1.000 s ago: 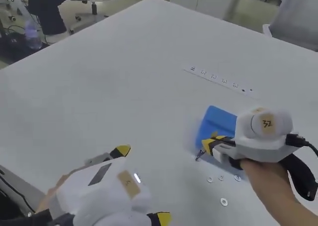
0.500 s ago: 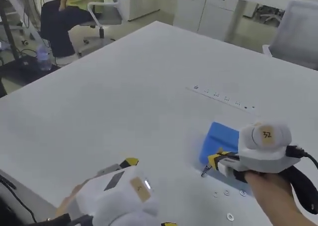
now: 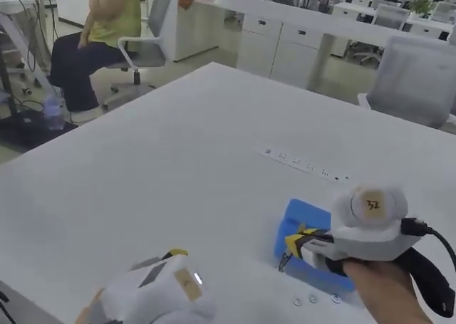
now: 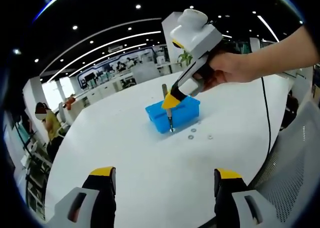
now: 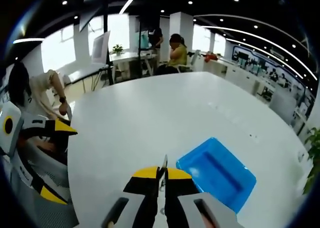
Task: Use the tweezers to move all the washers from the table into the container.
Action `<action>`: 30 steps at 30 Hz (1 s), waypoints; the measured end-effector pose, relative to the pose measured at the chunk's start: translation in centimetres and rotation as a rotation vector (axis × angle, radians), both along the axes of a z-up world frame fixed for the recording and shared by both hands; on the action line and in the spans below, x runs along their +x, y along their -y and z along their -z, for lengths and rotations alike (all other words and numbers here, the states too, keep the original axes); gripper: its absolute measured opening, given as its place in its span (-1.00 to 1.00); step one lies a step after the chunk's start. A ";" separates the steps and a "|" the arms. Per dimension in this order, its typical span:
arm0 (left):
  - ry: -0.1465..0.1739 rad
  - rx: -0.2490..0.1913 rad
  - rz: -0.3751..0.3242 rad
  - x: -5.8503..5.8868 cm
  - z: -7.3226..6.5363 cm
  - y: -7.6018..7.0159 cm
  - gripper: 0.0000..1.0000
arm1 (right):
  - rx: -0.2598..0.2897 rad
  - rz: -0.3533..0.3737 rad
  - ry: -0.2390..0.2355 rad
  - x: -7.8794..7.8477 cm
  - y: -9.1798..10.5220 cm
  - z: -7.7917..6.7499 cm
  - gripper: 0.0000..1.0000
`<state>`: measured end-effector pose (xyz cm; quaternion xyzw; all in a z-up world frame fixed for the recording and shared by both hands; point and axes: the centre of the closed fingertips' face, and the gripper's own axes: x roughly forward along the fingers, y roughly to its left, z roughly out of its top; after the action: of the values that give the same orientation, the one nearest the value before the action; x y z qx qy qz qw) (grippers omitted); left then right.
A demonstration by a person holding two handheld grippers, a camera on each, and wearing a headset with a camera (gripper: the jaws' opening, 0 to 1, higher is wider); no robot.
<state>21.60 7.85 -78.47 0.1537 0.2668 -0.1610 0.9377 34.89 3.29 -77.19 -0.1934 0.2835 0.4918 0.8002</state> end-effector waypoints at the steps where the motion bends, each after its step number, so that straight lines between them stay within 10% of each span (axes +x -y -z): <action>1: -0.001 -0.001 -0.001 0.0 0.0 0.0 0.65 | 0.001 -0.003 0.004 -0.1 0.0 -0.2 -1.00; 30: -0.006 -0.023 0.004 -0.1 -0.1 0.1 0.65 | 0.027 0.054 0.077 3.5 0.6 -3.3 -1.00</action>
<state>21.47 7.73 -78.40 0.1428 0.2677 -0.1663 0.9382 38.37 2.71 -73.87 -0.1938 0.2511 0.4660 0.8260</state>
